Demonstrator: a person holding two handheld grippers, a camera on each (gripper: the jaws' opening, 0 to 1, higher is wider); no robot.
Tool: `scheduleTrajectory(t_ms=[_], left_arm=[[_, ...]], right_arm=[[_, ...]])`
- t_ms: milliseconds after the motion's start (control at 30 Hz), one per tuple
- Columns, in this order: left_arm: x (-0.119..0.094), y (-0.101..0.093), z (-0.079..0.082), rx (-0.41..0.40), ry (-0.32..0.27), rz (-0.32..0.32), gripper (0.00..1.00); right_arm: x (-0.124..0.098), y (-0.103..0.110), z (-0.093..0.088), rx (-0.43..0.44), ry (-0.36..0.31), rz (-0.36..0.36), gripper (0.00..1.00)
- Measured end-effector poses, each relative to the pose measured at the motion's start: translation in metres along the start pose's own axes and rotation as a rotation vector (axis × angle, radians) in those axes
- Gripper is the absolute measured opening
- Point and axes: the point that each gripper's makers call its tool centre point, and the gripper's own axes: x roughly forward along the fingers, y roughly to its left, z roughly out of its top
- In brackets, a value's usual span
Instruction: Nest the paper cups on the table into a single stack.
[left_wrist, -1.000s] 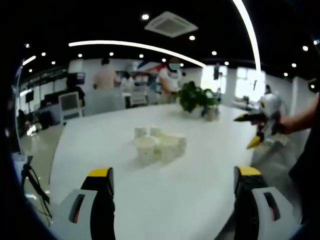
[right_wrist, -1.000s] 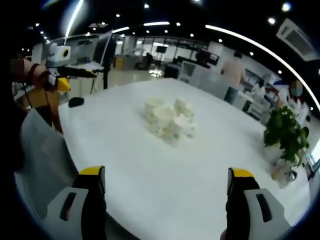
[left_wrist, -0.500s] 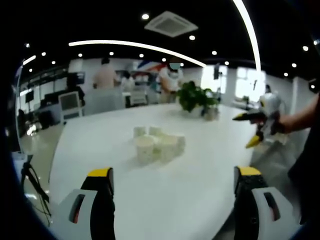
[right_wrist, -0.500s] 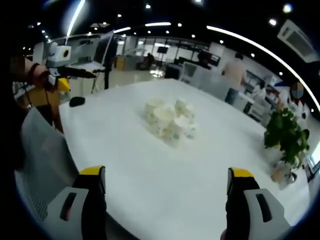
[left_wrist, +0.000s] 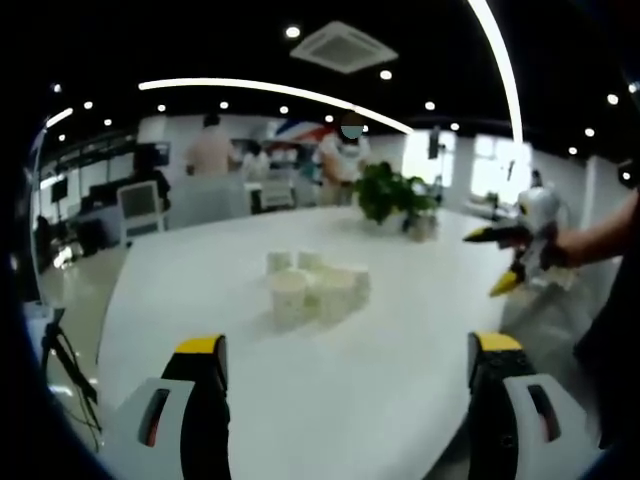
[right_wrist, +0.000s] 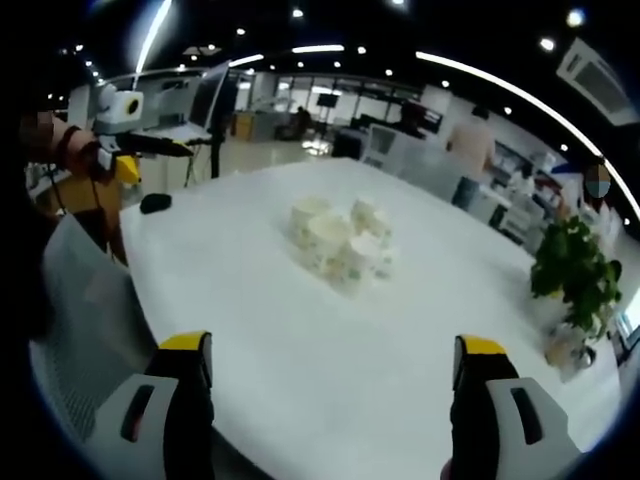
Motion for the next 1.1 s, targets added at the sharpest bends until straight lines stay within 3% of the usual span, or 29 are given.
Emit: scheduleTrajectory(t_ms=[267,600,1100], left_arm=[[0.004,-0.003,0.0,0.014,0.016,-0.015,0.99],[0.005,0.002,-0.005,-0.016,0.041,0.022,0.98],[-0.003,0.005,-0.01,-0.037,0.051,0.093,0.98]], right_arm=[[0.008,-0.003,0.008,-0.052,-0.006,0.029,0.98],[0.035,-0.023,0.03,-0.066,-0.038,0.068,0.95],[0.073,-0.022,0.054,-0.12,-0.058,0.18,0.88]])
